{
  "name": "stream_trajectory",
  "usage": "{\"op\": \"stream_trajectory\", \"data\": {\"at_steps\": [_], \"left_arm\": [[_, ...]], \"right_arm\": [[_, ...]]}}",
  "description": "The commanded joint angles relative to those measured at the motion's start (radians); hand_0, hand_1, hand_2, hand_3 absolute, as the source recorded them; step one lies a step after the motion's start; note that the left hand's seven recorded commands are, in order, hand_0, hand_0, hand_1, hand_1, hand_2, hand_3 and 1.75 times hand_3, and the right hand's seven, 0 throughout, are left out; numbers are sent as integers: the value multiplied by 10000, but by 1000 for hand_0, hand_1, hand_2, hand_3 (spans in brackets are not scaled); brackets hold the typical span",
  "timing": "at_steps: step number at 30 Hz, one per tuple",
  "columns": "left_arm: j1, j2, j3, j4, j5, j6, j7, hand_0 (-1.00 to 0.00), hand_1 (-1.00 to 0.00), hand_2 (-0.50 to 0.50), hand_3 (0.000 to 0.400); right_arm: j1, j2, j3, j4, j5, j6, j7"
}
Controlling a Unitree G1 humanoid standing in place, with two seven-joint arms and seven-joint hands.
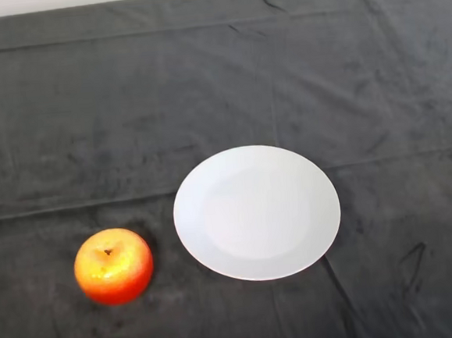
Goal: Move the apple to the plate
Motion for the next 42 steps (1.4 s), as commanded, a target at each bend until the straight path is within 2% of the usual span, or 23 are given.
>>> {"op": "stream_trajectory", "data": {"at_steps": [1, 11, 21, 29, 36, 42], "left_arm": [[186, 97, 206, -572, 309, -3, -83, 0, 0, 0, 0], [62, 156, 149, -561, 562, 53, 23, 0, 0, 0, 0], [-500, 56, -359, -658, 1253, 375, 411, 0, 0, 0, 0], [-755, 22, -699, -953, 1643, 471, 318, 0, 0, 0, 0], [-856, -161, -979, -1592, 1866, 771, 150, 0, 0, 0, 0], [-708, -459, -1275, -2885, 1967, 1470, -159, 0, 0, 0, 0]], "right_arm": [[94, -67, 38, 208, 20, 120, -47], [94, -68, 39, 208, 20, 121, -47], [95, -68, 39, 207, 20, 121, -47], [97, -68, 39, 203, 21, 122, -46], [103, -68, 39, 195, 21, 123, -45], [115, -68, 39, 175, 23, 126, -41]]}}
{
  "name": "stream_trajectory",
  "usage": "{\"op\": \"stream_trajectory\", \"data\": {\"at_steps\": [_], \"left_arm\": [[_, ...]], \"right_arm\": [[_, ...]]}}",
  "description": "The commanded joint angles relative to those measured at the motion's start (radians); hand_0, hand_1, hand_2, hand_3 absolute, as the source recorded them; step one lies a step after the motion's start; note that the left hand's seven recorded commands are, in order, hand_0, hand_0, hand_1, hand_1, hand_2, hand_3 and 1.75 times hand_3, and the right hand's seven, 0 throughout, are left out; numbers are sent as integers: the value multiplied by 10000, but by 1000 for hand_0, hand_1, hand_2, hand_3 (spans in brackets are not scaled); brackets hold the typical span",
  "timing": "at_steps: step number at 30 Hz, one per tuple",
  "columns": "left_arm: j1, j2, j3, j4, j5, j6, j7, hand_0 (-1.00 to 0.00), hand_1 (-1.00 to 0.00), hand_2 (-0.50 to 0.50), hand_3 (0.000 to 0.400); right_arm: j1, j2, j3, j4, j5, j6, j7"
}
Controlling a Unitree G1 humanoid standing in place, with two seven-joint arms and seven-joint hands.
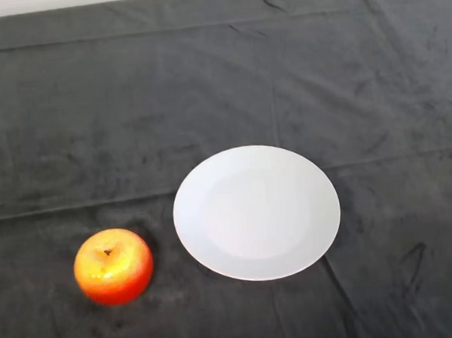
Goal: Move the apple to the plate
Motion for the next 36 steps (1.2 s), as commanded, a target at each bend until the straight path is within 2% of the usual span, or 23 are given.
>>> {"op": "stream_trajectory", "data": {"at_steps": [1, 8, 16, 20, 28, 36], "left_arm": [[-183, -154, -419, -877, 155, 325, -203, 0, 0, 0, 0], [349, -602, -703, -3367, -59, 1551, -893, 0, 0, 0, 0], [1328, -1550, -1497, -6644, -73, 2954, -1435, 0, 0, 0, 0], [1820, -1653, -1776, -7961, -214, 3538, -1997, 0, 0, 0, 0], [2182, -1751, -2227, -8784, -383, 4006, -3000, 0, 0, 0, 0], [2319, -2061, -2792, -8964, -230, 4434, -3505, 0, 0, 0, 0]], "right_arm": [[121, -67, 39, 171, 24, 125, -39], [155, -68, 39, 115, 28, 134, -27], [216, -69, 37, 11, 34, 152, -3], [249, -69, 36, -48, 37, 163, 12], [304, -71, 34, -154, 40, 188, 40], [342, -71, 30, -230, 40, 214, 61]]}}
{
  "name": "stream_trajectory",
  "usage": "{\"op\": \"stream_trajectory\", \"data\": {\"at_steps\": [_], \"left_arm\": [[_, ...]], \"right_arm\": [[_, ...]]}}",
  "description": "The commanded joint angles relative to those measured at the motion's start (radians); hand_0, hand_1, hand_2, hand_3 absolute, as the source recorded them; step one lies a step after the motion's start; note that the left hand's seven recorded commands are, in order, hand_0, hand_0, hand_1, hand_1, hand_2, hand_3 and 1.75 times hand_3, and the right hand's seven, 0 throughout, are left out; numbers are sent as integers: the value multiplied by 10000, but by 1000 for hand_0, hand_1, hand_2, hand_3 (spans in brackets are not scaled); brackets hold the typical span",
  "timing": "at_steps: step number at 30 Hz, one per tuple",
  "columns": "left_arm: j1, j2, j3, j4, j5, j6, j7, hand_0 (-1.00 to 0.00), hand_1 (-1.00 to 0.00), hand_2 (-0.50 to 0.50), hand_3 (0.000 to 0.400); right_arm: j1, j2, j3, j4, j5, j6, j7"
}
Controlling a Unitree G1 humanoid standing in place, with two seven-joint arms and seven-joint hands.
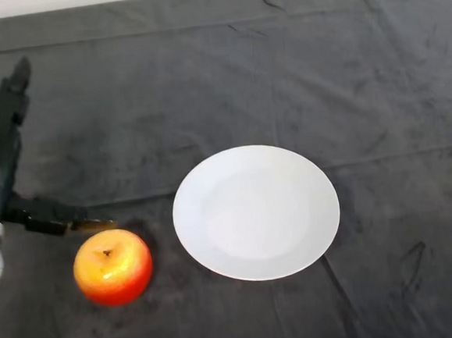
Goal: Move the apple to the plate
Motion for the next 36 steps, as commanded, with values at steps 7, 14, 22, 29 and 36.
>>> {"op": "stream_trajectory", "data": {"at_steps": [7, 14, 22, 29, 36], "left_arm": [[350, -116, -737, -1044, 71, 777, -593, 0, 0, 0, 0], [628, -126, -1146, -1492, 212, 1169, -1040, 0, 0, 0, 0], [766, 233, -1423, -1609, 414, 1535, -1748, 0, 0, 0, 0], [780, 627, -1613, -1606, 855, 1780, -2133, 0, 0, 0, 0], [797, 905, -1806, -1619, 1462, 1982, -2237, 0, 0, 0, 0]], "right_arm": [[377, -66, 35, -200, 31, 218, 72], [392, -65, 31, -234, 27, 236, 82], [401, -64, 26, -257, 22, 251, 89], [401, -63, 22, -262, 16, 260, 91], [396, -62, 18, -258, 10, 265, 91]]}}
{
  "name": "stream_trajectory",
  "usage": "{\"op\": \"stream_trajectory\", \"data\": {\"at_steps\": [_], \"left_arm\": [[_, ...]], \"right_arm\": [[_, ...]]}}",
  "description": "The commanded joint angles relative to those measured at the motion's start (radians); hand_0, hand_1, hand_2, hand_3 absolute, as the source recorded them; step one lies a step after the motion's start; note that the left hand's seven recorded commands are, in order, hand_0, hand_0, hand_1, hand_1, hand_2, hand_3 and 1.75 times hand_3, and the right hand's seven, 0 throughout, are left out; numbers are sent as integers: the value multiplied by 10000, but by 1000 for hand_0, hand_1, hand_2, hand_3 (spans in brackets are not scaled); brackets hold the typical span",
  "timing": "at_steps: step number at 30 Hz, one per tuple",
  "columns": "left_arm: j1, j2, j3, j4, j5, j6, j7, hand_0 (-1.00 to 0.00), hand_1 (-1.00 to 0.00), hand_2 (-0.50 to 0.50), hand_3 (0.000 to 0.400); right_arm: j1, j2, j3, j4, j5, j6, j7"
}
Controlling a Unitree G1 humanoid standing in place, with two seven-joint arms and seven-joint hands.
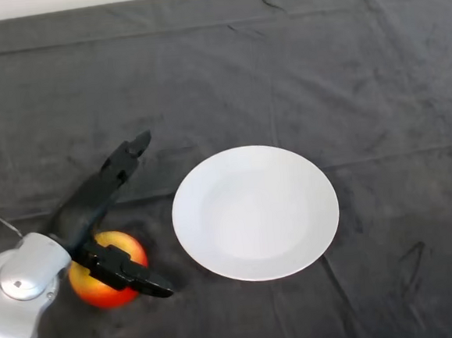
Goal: Move the apple to the plate
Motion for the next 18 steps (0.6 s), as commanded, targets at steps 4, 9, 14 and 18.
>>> {"op": "stream_trajectory", "data": {"at_steps": [4, 9, 14, 18], "left_arm": [[341, 736, -474, -286, 556, 351, -179, 0, 0, 0, 0], [193, 816, -480, -213, 827, 456, -205, 0, 0, 0, 0], [10, 792, -369, -151, 1032, 515, -80, -380, 0, -190, 152], [-93, 773, -163, -232, 1103, 552, 50, -1000, -1000, 0, 400]], "right_arm": [[382, -62, 16, -65, 10, 130, 82], [377, -61, 14, -58, 6, 132, 81], [373, -61, 12, -51, 3, 132, 80], [370, -60, 10, -47, 1, 132, 79]]}}
